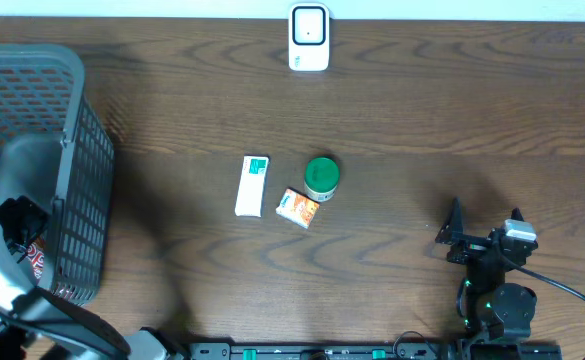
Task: Scan the item barcode
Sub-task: 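Reach the left gripper into the basket and grasp the red snack bar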
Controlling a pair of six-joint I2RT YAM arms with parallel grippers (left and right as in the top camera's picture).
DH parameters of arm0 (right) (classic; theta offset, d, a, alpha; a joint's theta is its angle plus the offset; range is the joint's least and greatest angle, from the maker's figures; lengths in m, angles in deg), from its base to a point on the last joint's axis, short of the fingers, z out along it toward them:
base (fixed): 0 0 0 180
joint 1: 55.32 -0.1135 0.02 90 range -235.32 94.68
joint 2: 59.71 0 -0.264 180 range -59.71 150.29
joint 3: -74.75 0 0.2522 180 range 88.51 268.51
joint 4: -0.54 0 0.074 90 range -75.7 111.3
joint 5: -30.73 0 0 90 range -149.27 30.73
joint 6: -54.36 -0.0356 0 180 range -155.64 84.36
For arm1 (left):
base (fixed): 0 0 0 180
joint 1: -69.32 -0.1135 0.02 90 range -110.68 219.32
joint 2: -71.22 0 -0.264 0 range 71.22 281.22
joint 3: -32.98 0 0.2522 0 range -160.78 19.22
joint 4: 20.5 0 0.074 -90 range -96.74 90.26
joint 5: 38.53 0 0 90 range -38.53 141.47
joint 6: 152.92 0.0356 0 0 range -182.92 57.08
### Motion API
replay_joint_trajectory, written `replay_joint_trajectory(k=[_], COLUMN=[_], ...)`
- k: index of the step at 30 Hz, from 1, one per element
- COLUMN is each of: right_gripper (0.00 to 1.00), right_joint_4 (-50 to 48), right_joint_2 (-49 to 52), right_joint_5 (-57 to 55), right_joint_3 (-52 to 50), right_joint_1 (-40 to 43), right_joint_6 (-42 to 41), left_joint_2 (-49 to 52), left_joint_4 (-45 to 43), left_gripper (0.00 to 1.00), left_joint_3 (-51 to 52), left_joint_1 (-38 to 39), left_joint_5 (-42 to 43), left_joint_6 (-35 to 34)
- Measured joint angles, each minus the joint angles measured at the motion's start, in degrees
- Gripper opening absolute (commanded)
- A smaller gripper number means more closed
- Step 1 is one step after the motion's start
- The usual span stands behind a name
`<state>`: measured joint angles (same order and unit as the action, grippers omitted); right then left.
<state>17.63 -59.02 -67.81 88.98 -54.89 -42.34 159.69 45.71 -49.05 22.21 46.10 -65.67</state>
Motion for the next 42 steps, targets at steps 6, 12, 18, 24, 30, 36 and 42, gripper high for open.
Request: replay_joint_trajectory(k=[6, 12, 18, 24, 30, 36, 42], right_gripper=[0.99, 0.99, 0.99, 0.99, 0.99, 0.99, 0.99], right_joint_4=[0.0, 0.0, 0.0, 0.0, 0.0, 0.0, 0.0], right_joint_2=[0.0, 0.0, 0.0, 0.0, 0.0, 0.0, 0.0], right_joint_5=[0.0, 0.0, 0.0, 0.0, 0.0, 0.0, 0.0], right_joint_3=[0.0, 0.0, 0.0, 0.0, 0.0, 0.0, 0.0], right_joint_1=[0.0, 0.0, 0.0, 0.0, 0.0, 0.0, 0.0], right_joint_6=[0.0, 0.0, 0.0, 0.0, 0.0, 0.0, 0.0], left_joint_2=[4.7, 9.7, 14.8, 16.2, 15.5, 15.3, 14.8], left_joint_4=[-1.5, -3.0, -3.9, -7.5, -11.5, -10.9, -5.2], left_gripper=[0.87, 0.87, 0.88, 0.6, 0.35, 0.31, 0.31], left_joint_3=[0.0, 0.0, 0.0, 0.3, 2.5, 2.7, 1.7], left_joint_1=[0.0, -0.1, -0.8, -0.9, -0.7, -0.8, -0.9], left_joint_5=[-2.8, -3.6, -3.8, -2.7, 1.0, 1.4, 2.6], left_joint_6=[0.0, 0.0, -0.9, -2.0, -3.1, -3.5, -5.0])
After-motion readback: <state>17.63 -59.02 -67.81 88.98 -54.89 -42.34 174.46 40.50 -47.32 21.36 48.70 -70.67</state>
